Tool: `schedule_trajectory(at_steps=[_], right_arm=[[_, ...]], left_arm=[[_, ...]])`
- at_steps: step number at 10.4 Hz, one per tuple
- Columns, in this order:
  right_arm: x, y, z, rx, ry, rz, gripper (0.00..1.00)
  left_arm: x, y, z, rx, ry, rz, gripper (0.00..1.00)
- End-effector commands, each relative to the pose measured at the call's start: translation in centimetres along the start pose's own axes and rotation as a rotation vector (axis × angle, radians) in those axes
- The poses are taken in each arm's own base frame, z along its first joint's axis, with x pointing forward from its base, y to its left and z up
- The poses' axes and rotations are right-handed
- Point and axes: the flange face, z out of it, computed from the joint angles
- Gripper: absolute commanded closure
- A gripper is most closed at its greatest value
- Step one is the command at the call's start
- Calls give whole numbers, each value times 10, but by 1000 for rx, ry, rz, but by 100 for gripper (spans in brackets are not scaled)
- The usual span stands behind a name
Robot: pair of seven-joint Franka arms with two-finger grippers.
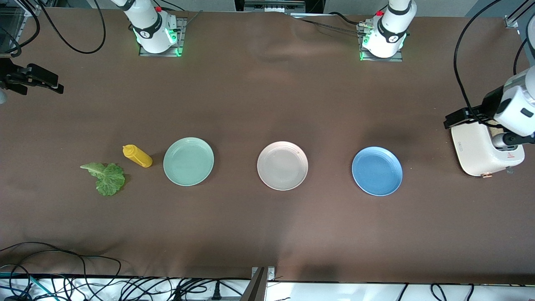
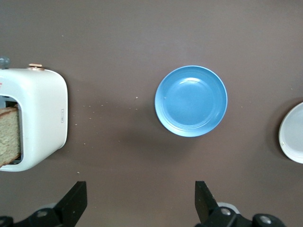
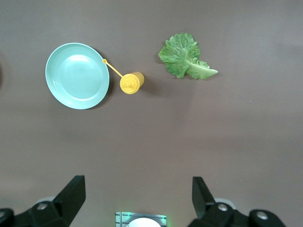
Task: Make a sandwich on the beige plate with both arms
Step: 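Move the left gripper over the toast slices in the white toaster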
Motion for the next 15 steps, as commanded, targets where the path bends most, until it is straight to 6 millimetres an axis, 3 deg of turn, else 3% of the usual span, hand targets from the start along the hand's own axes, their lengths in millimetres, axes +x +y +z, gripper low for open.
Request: schedule_trajectory(at_steps=[1,3,5,8,11,15], right_arm=[[-4,1,-7,-10,-1,-4,0],[-4,0,-8,-10,1,-6,0],[-4,-1,-7,-10,-1,-9,0],[-4,-1,-8,-10,1,-7,0],[-4,-1,-7,-10,-1,-7,0],[-4,-1,-7,-11,-1,-8,0]], left_arm=[[5,-55,-5,18,0,-36,0],[8,-98,-2,10,-6,-55,0],[13,-152,12,44,-35,-12,0],[27,-201,55,141,-125,62,0],[40,-211,96,164,-202,68,6],[45,-212,116,158,-235,70,0]])
